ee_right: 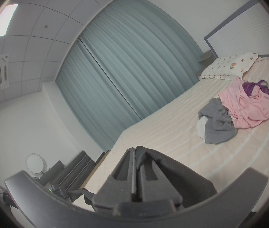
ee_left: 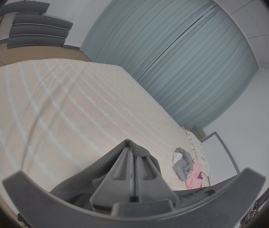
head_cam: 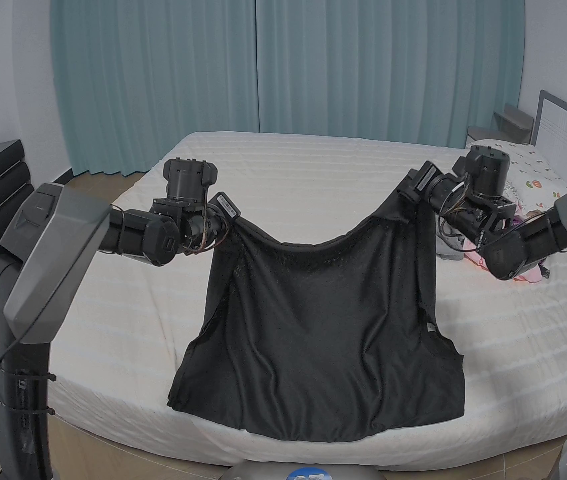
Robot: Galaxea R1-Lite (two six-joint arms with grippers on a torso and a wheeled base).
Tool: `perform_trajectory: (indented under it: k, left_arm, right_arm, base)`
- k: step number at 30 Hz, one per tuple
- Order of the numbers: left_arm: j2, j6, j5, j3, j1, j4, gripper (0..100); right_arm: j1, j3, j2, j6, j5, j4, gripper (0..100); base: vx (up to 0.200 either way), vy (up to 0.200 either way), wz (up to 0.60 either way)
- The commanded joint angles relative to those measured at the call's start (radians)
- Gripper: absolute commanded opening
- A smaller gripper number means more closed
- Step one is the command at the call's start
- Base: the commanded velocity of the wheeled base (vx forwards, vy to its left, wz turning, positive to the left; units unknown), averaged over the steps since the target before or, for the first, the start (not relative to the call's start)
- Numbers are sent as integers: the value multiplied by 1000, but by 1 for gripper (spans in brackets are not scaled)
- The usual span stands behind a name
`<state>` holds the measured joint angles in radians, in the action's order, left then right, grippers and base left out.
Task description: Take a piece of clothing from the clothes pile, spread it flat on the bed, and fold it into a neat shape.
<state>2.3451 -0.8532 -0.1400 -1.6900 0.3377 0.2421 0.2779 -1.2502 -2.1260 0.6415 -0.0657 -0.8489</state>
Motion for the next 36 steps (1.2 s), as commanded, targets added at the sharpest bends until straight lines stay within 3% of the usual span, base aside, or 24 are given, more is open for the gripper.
perform_trajectory:
  k: [1,6,15,16,17,18,24,29,36]
  left_arm:
    - [123,-6,-4,-65,-11,0,0]
    - [180,-9,-6,-100,-14,0,0]
    - [249,-44,-7,-152,-17,-1,0]
    - [261,-49,-7,-165,-17,-3,0]
    - [263,-49,-7,-166,-17,-3,0]
    - [276,-52,-7,-174,-17,-4,100]
    - [336,-53,-13,-206,-17,-3,100]
    - [345,-56,-95,-261,-40,3,100]
    - [344,-75,-136,-293,-78,-4,100]
  right_arm:
    - [0,-29,-154,0,-28,-32,0]
    - [0,-84,-235,1,-72,-35,0]
    - [0,-110,-312,1,-75,-39,0]
    - [0,-118,-324,1,-75,-39,100]
    - [-2,-120,-325,1,-75,-39,100]
    - [-2,-126,-341,1,-75,-39,100]
    - [-6,-186,-447,7,-82,-41,100]
    - [-37,-275,-466,49,-180,-73,100]
    - [-65,-270,-466,46,-204,-67,100]
  base:
    - [0,0,0]
    - [0,0,0]
    - [0,0,0]
    - [0,0,0]
    - [0,0,0]
    - [0,0,0]
    - [0,0,0]
    - [0,0,0]
    - [0,0,0]
